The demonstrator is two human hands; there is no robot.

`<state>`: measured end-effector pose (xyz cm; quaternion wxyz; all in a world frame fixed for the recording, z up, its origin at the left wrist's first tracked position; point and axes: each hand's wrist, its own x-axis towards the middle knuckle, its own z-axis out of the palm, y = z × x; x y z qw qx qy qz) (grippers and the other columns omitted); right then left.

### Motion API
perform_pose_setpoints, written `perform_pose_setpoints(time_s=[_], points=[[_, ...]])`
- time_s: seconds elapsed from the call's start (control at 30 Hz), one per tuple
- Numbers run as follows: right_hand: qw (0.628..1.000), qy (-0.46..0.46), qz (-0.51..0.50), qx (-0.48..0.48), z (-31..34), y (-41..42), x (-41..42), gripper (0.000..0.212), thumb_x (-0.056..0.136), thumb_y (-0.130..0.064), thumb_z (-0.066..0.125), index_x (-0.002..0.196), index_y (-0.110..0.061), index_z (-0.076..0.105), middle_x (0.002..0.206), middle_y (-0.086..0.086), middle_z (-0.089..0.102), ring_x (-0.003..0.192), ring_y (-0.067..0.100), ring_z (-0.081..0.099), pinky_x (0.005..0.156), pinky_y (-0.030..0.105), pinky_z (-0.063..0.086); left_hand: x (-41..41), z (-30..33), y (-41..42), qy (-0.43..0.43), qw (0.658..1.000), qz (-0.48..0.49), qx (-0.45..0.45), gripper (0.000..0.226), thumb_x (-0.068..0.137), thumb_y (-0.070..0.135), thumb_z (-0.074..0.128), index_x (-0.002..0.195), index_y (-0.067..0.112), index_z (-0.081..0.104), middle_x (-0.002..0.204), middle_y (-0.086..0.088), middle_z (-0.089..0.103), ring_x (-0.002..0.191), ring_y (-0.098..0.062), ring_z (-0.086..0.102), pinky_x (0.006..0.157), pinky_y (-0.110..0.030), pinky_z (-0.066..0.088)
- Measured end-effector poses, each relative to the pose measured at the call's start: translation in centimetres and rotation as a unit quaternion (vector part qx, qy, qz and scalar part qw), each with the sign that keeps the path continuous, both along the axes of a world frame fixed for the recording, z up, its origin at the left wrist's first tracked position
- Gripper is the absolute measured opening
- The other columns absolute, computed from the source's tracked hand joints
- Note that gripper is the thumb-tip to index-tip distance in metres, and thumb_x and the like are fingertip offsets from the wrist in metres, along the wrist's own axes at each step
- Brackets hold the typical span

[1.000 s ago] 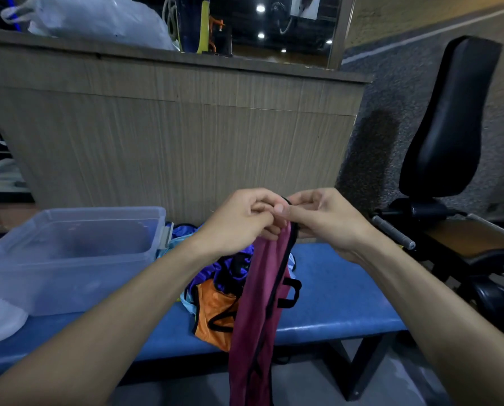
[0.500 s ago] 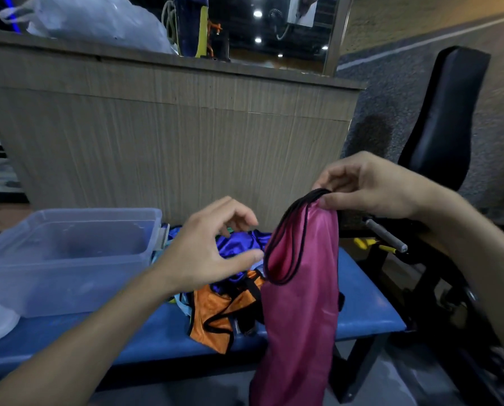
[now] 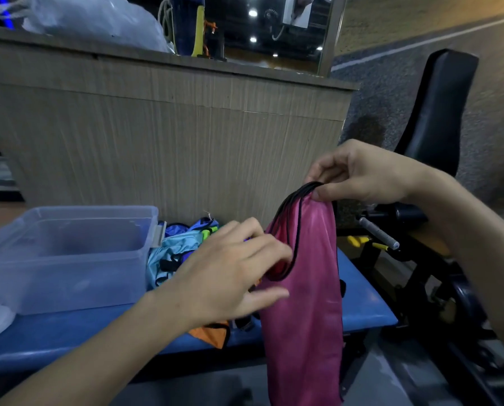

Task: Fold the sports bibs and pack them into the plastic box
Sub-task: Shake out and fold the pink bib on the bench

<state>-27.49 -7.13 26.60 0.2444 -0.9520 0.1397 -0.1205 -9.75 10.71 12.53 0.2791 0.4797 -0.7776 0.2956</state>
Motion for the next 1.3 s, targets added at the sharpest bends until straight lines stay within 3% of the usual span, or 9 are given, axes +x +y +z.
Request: perform_pose_setpoints(time_s=[0.23, 0.4, 0.5, 0.6, 0.7, 0.83, 1.07, 1.17, 1.3], points=[[0.992, -0.007, 0.031, 0.123, -1.2, -2.0, -1.2, 0.018, 0.085, -0.005, 0.075, 0.103, -0.002, 0.074, 0.1, 0.018, 0.076, 0.093, 0.03, 0.074, 0.088, 0.033, 0.06, 4.1, 2.1, -0.3, 0.021, 0.988, 0.121, 0.091, 0.052, 0.087, 0.065, 0.054, 0.125, 0.03, 0.059, 0.087, 0.007, 0.043, 0.074, -0.012, 0.045, 0.067, -0.027, 0.039], [0.933, -0.072, 0.05, 0.348, -7.4, -4.1, -1.5, 0.047, 0.071, -0.024, 0.093, 0.109, -0.005, 0.073, 0.099, 0.018, 0.073, 0.09, 0.027, 0.068, 0.086, 0.037, 0.053, 6.5, 8.2, 0.1, 0.038, 0.978, 0.087, 0.185, 0.04, 0.09, 0.07, 0.052, 0.098, 0.033, 0.066, 0.08, 0.014, 0.054, 0.086, -0.002, 0.046, 0.069, -0.029, 0.043], [0.891, -0.102, 0.073, 0.436, -11.1, -4.1, -0.3, 0.044, 0.073, -0.011, 0.085, 0.115, -0.004, 0.072, 0.103, 0.014, 0.074, 0.092, 0.02, 0.071, 0.087, 0.03, 0.057, 7.1, 10.7, -0.5, 0.013, 0.965, 0.073, 0.251, 0.038, 0.097, 0.06, 0.047, 0.088, 0.027, 0.065, 0.078, 0.012, 0.061, 0.087, -0.002, 0.049, 0.074, -0.022, 0.04], [0.911, -0.07, 0.056, 0.403, -12.5, -3.6, 0.9, 0.027, 0.081, -0.005, 0.076, 0.108, -0.004, 0.075, 0.103, 0.02, 0.072, 0.092, 0.022, 0.068, 0.089, 0.028, 0.056, 7.3, 12.0, -1.0, -0.024, 0.95, 0.089, 0.3, 0.029, 0.102, 0.046, 0.052, 0.089, 0.024, 0.065, 0.081, 0.012, 0.064, 0.088, -0.006, 0.052, 0.073, -0.015, 0.036], [0.952, -0.017, 0.023, 0.305, -12.1, -3.1, 1.6, 0.005, 0.084, -0.014, 0.079, 0.087, -0.011, 0.077, 0.086, 0.015, 0.068, 0.08, 0.021, 0.059, 0.077, 0.027, 0.049, 7.3, 11.7, -1.2, -0.038, 0.95, 0.097, 0.295, 0.022, 0.097, 0.043, 0.063, 0.087, 0.023, 0.065, 0.08, 0.011, 0.064, 0.078, -0.006, 0.058, 0.071, -0.028, 0.045], [0.953, -0.036, 0.002, 0.299, -10.9, -3.3, 1.5, 0.017, 0.083, -0.028, 0.078, 0.089, -0.012, 0.078, 0.085, 0.014, 0.064, 0.078, 0.022, 0.049, 0.068, 0.031, 0.034, 7.3, 11.1, -0.7, -0.004, 0.966, 0.106, 0.238, 0.022, 0.09, 0.047, 0.069, 0.083, 0.027, 0.064, 0.069, 0.018, 0.058, 0.067, 0.005, 0.053, 0.06, -0.023, 0.038], [0.956, -0.084, 0.005, 0.282, -7.8, -3.4, 0.8, 0.025, 0.096, -0.022, 0.061, 0.074, -0.019, 0.072, 0.067, 0.001, 0.035, 0.059, 0.012, 0.024, 0.054, 0.027, 0.018, 6.1, 10.1, -0.4, -0.083, 0.943, 0.262, 0.186, 0.034, 0.103, 0.052, 0.03, 0.087, 0.028, 0.049, 0.081, 0.011, 0.057, 0.081, -0.021, 0.059, 0.066, -0.036, 0.04], [0.952, -0.134, -0.009, 0.274, -7.7, -3.1, 0.7, 0.025, 0.1, -0.022, 0.057, 0.083, -0.02, 0.075, 0.066, 0.002, 0.037, 0.06, 0.016, 0.022, 0.057, 0.035, 0.014, 5.9, 9.7, -0.8, -0.062, 0.949, 0.263, 0.165, 0.032, 0.105, 0.05, 0.027, 0.089, 0.03, 0.046, 0.087, 0.009, 0.059, 0.082, -0.021, 0.058, 0.066, -0.037, 0.039], [0.943, -0.239, -0.021, 0.231, -8.6, -2.2, 0.7, 0.029, 0.094, -0.028, 0.065, 0.122, -0.024, 0.067, 0.079, 0.011, 0.055, 0.064, 0.019, 0.038, 0.058, 0.03, 0.033, 7.1, 9.9, -1.3, 0.034, 0.959, 0.193, 0.204, 0.035, 0.106, 0.045, 0.031, 0.076, 0.028, 0.04, 0.073, 0.011, 0.053, 0.069, -0.012, 0.053, 0.064, -0.039, 0.043]])
